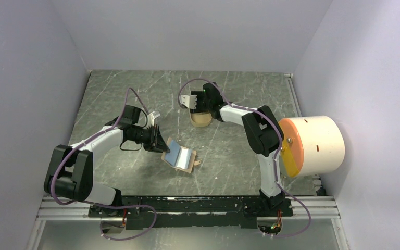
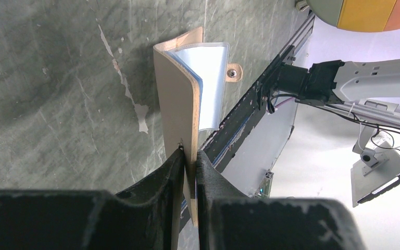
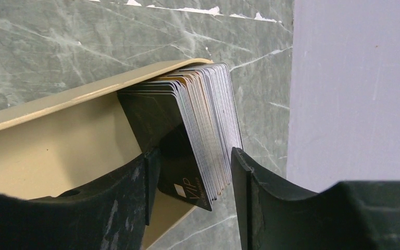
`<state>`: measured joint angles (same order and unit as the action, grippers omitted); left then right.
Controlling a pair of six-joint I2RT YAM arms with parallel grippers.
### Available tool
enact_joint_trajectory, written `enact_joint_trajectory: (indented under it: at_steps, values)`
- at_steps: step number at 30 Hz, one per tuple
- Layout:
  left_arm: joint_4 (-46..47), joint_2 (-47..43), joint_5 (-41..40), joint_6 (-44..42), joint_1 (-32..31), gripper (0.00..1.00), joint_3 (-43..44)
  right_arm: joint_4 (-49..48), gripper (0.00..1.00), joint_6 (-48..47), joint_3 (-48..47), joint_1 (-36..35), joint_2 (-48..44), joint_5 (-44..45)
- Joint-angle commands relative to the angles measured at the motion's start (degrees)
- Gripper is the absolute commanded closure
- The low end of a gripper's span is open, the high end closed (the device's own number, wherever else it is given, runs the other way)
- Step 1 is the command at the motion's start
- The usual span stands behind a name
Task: Put the credit cards into the card holder
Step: Pick up the credit card from the storage box.
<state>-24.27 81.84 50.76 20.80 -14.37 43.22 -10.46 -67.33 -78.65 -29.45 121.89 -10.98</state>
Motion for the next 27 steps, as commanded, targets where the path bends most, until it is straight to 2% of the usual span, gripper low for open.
enact_joint_trajectory:
  at_steps: [1,27]
  values:
    - [0.0,-0.9,0.9,-0.3,0.4,0.81,-0.4,-1.4,0.46,-0.1,-2.2,0.9,-0.6,0.9]
    - [-0.1,-0.4,0.9,-0.3,0.5,0.81,-0.4,1.1,0.65,0.6,-2.9,2.0,-2.1,-1.5]
